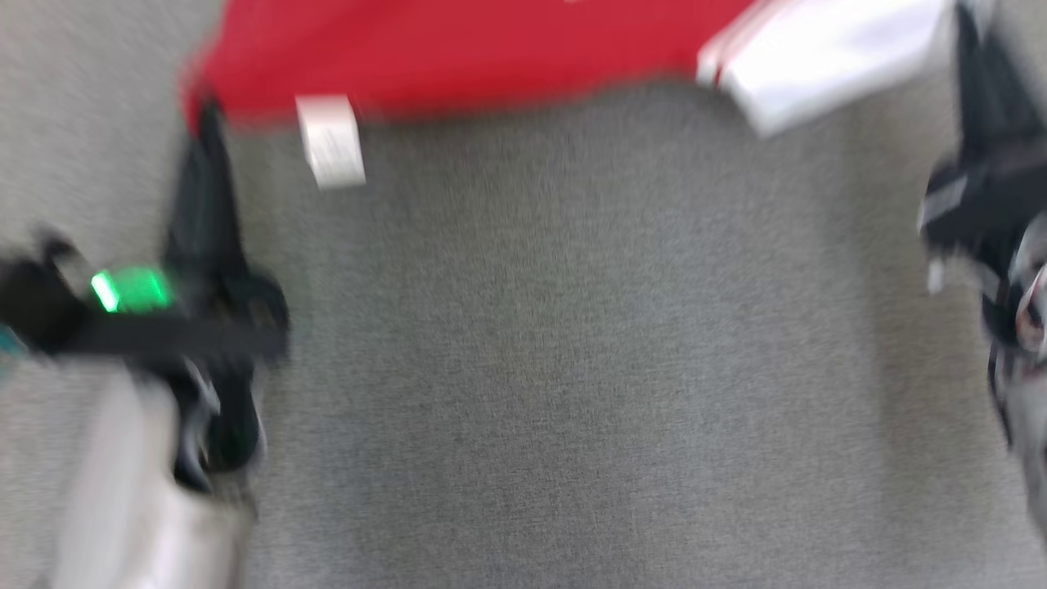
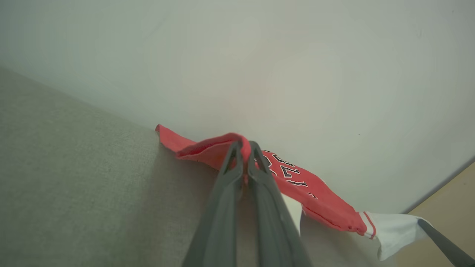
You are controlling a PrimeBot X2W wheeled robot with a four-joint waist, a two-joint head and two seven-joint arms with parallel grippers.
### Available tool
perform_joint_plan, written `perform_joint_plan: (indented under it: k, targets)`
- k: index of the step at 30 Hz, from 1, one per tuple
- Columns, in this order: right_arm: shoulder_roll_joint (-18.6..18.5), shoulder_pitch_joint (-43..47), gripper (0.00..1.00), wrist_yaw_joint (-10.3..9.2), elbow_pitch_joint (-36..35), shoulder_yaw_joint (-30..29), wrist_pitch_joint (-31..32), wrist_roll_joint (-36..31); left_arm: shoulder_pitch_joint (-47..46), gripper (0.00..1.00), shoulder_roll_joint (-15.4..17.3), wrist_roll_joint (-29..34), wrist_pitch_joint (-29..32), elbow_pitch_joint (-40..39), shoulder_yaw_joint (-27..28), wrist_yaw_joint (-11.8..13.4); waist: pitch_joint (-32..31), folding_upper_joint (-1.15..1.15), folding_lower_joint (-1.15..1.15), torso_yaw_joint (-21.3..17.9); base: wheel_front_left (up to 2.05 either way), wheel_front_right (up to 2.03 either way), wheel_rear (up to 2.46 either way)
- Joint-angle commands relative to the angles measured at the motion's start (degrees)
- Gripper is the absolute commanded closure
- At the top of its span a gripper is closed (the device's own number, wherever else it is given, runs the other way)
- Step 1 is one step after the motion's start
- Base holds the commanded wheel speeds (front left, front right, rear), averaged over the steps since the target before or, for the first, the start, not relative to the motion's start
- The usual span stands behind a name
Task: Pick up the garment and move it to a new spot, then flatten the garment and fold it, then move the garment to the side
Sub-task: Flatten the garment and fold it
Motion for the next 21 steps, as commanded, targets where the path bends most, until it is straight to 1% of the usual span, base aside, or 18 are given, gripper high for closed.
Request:
perform_joint_plan:
  k: [1, 4, 6, 9, 11, 13, 17, 21]
  targets:
    - [0.6, 2.3, 1.00, -0.13, -0.7, -0.7, 0.6, -0.4, 2.4, 1.00, -0.2, -0.3, 0.0, -0.1, 0.1, 0.1, -8.2, 0.01, 0.02, 1.4, 0.00, 0.00, 0.00]
    - [1.8, 9.2, 1.00, -0.13, -2.2, -3.2, 5.0, -3.6, 9.0, 1.00, -0.8, 0.8, 0.0, 0.5, -0.3, 0.1, -11.9, 0.01, 0.02, 1.1, 0.00, 0.00, 0.00]
    - [3.5, 13.5, 1.00, -0.13, -2.4, -5.4, 8.6, -5.4, 12.6, 1.00, -1.3, 1.8, 0.0, 1.1, -0.6, 0.1, -14.3, 0.01, 0.02, 1.0, 0.00, 0.00, 0.00]
    - [6.0, 18.9, 1.00, -0.13, -4.0, -8.1, 13.9, -8.2, 17.2, 1.00, -2.0, 2.4, 0.0, 2.0, 0.0, 0.1, -17.6, 0.01, 0.02, 1.0, 0.00, 0.00, 0.00]
    - [6.7, 22.5, 1.00, -0.13, -5.3, -9.7, 17.4, -10.9, 19.7, 1.00, -2.5, 2.8, 0.0, 3.0, -0.1, 0.1, -19.4, 0.01, 0.02, 1.1, 0.00, 0.00, 0.00]
    - [8.3, 25.8, 1.00, -0.13, -7.0, -11.5, 20.4, -13.5, 21.9, 1.00, -2.7, 3.2, 0.0, 3.9, -0.4, 0.1, -21.2, 0.01, 0.02, 1.1, 0.00, 0.00, 0.00]
    - [11.3, 31.5, 1.00, -0.13, -11.2, -15.3, 25.1, -18.8, 25.8, 1.00, -2.8, 4.7, 0.0, 5.6, -1.0, 0.1, -23.9, 0.01, 0.02, 1.1, 0.00, 0.00, 0.00]
    - [13.6, 36.5, 1.00, -0.13, -13.9, -17.6, 28.5, -22.6, 29.1, 1.00, -2.6, 6.2, 0.0, 6.8, -1.5, 0.5, -25.7, 0.01, 0.02, 1.0, 0.00, 0.00, 0.00]
